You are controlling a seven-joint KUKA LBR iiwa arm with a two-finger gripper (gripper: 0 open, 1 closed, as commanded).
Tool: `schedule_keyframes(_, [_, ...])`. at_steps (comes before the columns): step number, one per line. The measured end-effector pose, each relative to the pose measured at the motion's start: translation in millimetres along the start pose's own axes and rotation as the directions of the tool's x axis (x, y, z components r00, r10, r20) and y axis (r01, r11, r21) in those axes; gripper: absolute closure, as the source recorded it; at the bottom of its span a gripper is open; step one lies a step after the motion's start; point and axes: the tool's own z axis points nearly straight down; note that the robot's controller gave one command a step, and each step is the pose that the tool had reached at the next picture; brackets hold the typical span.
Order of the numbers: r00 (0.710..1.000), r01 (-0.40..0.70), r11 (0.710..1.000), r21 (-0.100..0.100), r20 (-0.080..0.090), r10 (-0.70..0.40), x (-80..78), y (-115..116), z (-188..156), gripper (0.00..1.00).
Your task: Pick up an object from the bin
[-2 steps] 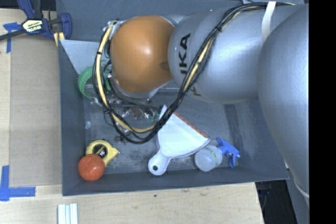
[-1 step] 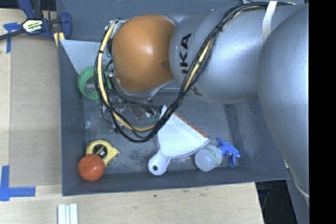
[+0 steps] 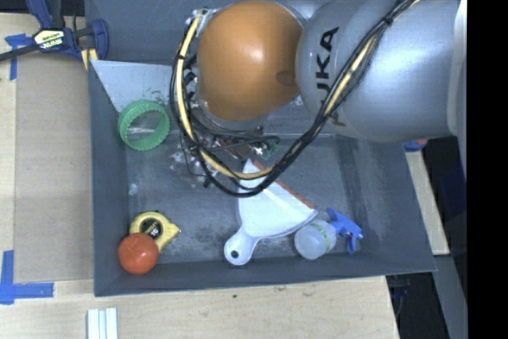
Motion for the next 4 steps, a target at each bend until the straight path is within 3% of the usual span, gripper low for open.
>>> schedule_keyframes(1, [1.0, -0.002, 1.0, -0.003, -0.002, 0.002, -0.1, 1, 1, 0.0])
schedule_keyframes(2, [0.999, 0.048, 0.999, -0.003, 0.003, -0.048, -49.3, -7, 40, 0.0])
schedule_keyframes(3, [0.982, 0.187, 0.982, -0.002, 0.004, -0.187, -25.4, -22, 49, 0.0])
schedule_keyframes(4, [0.983, 0.186, 0.983, -0.003, 0.004, -0.186, -26.0, -21, 49, 1.0])
